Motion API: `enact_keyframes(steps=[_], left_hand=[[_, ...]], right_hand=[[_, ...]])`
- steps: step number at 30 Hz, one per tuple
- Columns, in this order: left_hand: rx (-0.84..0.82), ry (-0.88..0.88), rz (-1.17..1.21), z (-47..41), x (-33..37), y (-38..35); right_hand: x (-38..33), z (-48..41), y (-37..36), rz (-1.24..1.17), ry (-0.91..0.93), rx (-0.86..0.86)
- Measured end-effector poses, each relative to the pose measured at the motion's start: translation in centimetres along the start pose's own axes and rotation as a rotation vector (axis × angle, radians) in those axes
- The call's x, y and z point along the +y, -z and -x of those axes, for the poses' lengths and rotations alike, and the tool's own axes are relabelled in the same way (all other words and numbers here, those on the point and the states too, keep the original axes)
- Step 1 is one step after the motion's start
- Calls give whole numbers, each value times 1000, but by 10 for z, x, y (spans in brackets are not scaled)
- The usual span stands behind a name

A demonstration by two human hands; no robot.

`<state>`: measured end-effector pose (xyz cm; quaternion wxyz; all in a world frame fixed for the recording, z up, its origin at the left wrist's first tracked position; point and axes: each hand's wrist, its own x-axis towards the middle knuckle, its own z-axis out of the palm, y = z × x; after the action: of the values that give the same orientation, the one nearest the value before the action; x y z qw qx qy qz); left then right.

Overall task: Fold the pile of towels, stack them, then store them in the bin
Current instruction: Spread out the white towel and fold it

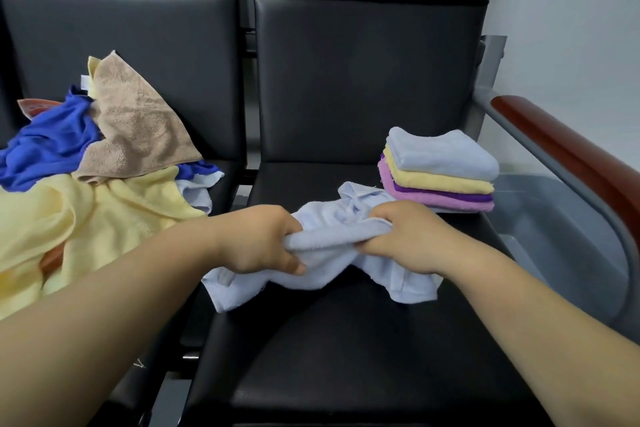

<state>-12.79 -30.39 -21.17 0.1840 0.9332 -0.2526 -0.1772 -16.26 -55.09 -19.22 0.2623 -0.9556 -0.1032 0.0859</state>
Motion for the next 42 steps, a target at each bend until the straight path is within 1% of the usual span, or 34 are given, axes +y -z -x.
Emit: enact_keyframes(steps=[2, 4, 6, 8, 9, 10, 11, 13, 15, 17, 20, 22, 23, 24, 26, 27, 28, 29, 31, 32, 33, 34, 37, 39, 40, 41, 42], left_hand=[[72, -40, 89, 0, -4, 1], [180, -42, 237, 1, -5, 2], [263, 8, 424, 3, -2, 3], [282, 28, 577, 3, 2, 4], [273, 16, 602, 3, 4, 5], [256, -5, 586, 3, 5, 6], [235, -22, 531, 3, 7, 7], [198, -38, 363, 2, 8, 8], [162, -25, 210, 2, 6, 6], [151, -5, 173, 0, 1, 3], [215, 5, 228, -1, -5, 2], [270, 9, 353, 0, -5, 2], [290, 2, 453, 0, -4, 3], [302, -8, 567, 1, -2, 5], [284, -37, 735, 2, 2, 10], [249, -61, 751, 3, 5, 13], [205, -73, 715, 3, 4, 14], [161, -83, 617, 4, 5, 15], [108, -61, 297, 3, 3, 11], [103, -38, 189, 2, 2, 9], [102, -8, 169, 1, -2, 7], [104, 5, 234, 1, -4, 6], [149, 32, 574, 5, -2, 7], [174, 10, 845, 5, 3, 9], [177, -8, 964, 4, 7, 10], [174, -20, 1058, 4, 11, 11], [170, -30, 1133, 4, 14, 11]], right_hand=[[0, 3, 4, -177, -30, -9], [3, 6, 2, -191, -40, -49], [6, 6, -4, -106, -54, -94], [12, 1, -12, 120, 5, -70], [15, -3, -17, 256, 41, -53], [14, -2, -17, 318, 49, -46], [9, 0, -14, 341, 55, -38], [1, 3, -4, 306, 96, -31], [0, 4, 5, 89, 31, -45], [4, 4, 6, -168, -43, -45], [8, 2, 0, -365, -10, 1], [6, 1, -2, -448, 32, -32], [5, 1, -3, -428, 42, -60], [5, 0, -5, -344, 52, -94], [7, -1, -8, -18, 66, -102], [8, -2, -9, 116, 84, -71], [7, -2, -7, 163, 95, -37], [8, -2, -4, 150, 95, -13], [10, -1, 5, -41, 50, 8], [11, -1, 8, -160, 18, -1], [14, -1, 10, -256, 0, -4], [15, 0, 11, -331, -13, 1], [14, 2, 8, -523, 2, 30], [10, 5, 6, -589, 56, -35], [9, 5, 5, -563, 78, -75], [8, 4, 3, -481, 81, -99], [9, 1, 0, -350, 69, -98]])
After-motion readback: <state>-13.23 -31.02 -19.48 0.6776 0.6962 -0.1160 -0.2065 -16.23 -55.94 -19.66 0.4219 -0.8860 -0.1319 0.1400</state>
